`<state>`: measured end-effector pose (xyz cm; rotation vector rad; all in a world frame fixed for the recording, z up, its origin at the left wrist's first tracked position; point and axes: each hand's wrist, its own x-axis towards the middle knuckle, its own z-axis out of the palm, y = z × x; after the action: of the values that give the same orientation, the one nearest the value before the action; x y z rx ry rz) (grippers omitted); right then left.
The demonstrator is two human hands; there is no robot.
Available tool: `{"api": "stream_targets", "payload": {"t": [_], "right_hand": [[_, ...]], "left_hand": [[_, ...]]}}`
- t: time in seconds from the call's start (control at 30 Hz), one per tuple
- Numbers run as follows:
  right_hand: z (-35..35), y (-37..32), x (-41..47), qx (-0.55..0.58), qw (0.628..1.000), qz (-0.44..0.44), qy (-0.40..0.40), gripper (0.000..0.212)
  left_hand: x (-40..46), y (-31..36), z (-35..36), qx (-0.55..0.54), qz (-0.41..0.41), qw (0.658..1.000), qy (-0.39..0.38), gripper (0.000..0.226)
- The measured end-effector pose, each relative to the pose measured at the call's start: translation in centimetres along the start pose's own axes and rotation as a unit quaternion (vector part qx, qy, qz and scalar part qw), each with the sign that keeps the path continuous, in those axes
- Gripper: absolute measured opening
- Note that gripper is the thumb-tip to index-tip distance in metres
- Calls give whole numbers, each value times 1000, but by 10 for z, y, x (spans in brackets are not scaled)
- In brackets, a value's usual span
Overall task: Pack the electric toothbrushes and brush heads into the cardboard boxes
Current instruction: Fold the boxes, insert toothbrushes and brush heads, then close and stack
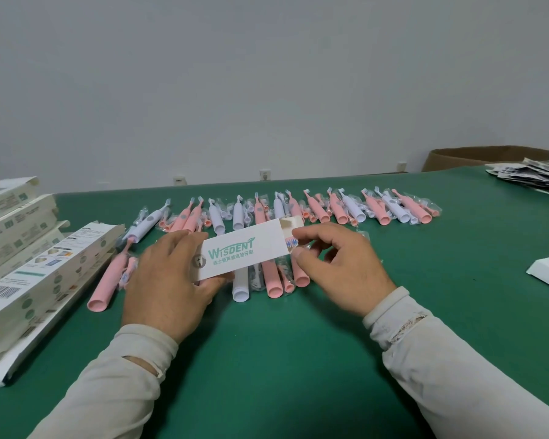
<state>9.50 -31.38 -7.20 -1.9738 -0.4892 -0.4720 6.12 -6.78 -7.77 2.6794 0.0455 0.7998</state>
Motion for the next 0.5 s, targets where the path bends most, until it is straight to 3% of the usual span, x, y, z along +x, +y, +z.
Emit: {"api": "stream_targets", "payload": {"t": [0.5], "right_hand": [[1,5,1,56,998,-12,-6,25]], "left_hand": [[2,-5,2,-23,-21,999,-16,69]]}}
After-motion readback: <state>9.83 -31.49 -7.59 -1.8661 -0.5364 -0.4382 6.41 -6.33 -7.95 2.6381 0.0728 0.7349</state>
